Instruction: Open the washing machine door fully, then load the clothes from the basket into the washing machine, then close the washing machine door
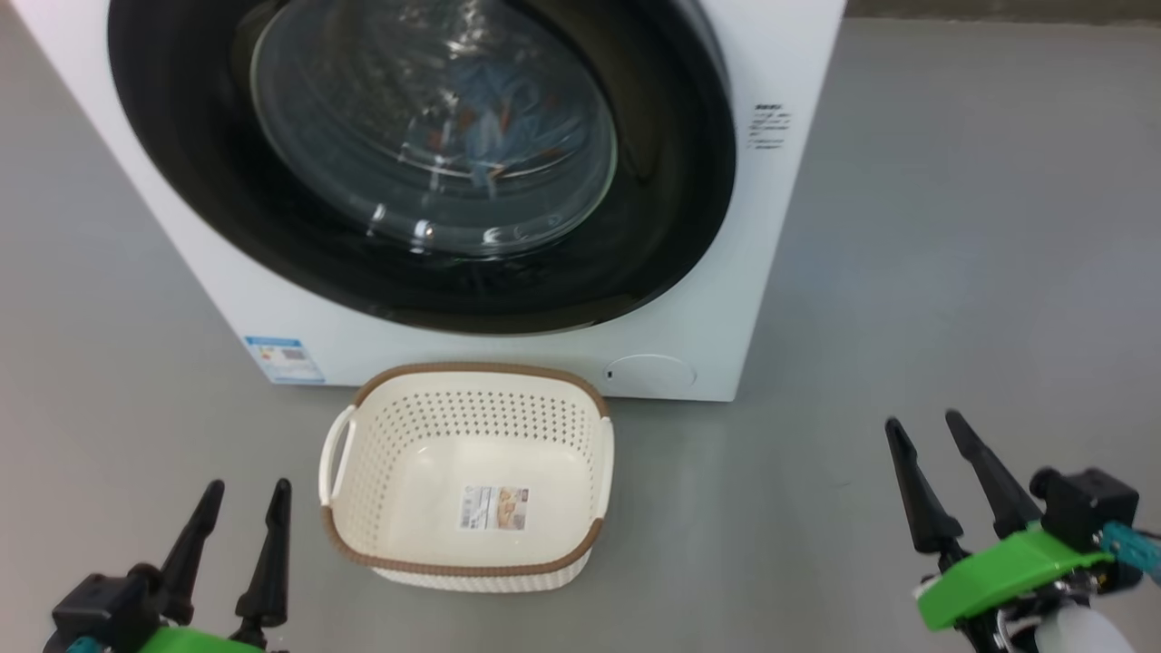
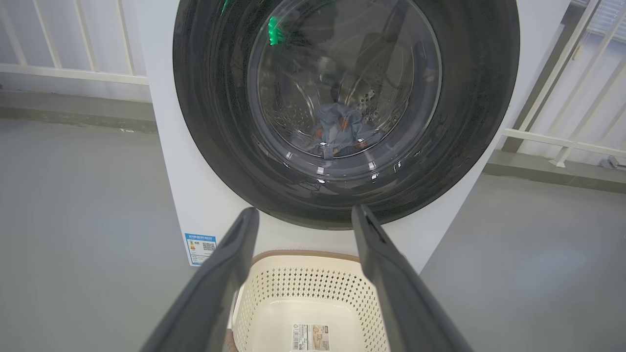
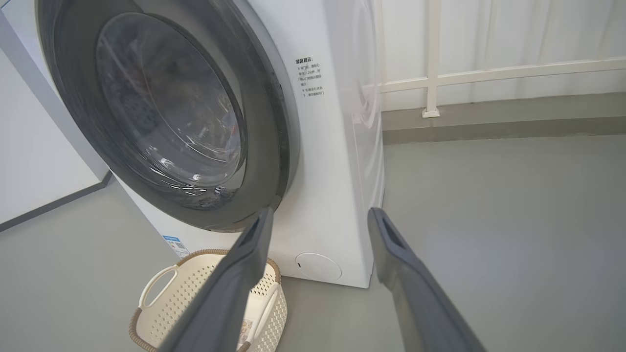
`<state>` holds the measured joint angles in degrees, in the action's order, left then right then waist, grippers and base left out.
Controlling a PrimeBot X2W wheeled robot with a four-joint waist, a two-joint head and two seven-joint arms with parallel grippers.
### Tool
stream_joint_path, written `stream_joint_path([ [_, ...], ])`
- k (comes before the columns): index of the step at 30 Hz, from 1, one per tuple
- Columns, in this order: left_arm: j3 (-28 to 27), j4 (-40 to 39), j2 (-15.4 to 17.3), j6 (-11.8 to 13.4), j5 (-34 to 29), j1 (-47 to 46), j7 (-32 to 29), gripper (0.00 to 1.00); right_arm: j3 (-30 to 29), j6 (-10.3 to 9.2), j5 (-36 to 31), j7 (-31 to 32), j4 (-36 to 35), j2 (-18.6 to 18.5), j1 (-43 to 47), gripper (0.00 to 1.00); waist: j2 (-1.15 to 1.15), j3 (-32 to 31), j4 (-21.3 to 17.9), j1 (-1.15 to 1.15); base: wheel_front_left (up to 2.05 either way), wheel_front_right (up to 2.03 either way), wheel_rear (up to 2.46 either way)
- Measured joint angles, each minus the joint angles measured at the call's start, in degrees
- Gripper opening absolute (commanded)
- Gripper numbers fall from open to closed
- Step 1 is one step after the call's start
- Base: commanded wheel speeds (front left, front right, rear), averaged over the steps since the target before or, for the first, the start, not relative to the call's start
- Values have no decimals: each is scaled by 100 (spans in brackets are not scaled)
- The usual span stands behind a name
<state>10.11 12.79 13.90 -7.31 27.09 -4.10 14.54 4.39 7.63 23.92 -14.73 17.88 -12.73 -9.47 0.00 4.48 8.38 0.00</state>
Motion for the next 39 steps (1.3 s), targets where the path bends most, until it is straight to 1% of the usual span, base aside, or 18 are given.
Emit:
stream_joint_path([
  [10, -140, 63, 10, 0, -2, 182, 0, 100, -263, 0, 45, 0, -77, -19, 556, 100, 0, -259, -391, 0, 0, 0, 0],
  [18, -246, 144, 16, 0, -2, 294, 0, 100, -444, 0, 44, 0, -225, -57, 897, 100, 0, -343, -612, 0, 0, 0, 0],
  [28, -342, 145, 30, 0, -18, 297, 0, 100, -582, 0, 44, 0, -296, -74, 1184, 100, 0, -347, -740, 0, 0, 0, 0],
  [39, -364, 145, 30, 0, -27, 298, 0, 100, -675, 0, 38, 0, -304, -19, 1183, 100, 0, -343, -779, 0, 0, 0, 0],
])
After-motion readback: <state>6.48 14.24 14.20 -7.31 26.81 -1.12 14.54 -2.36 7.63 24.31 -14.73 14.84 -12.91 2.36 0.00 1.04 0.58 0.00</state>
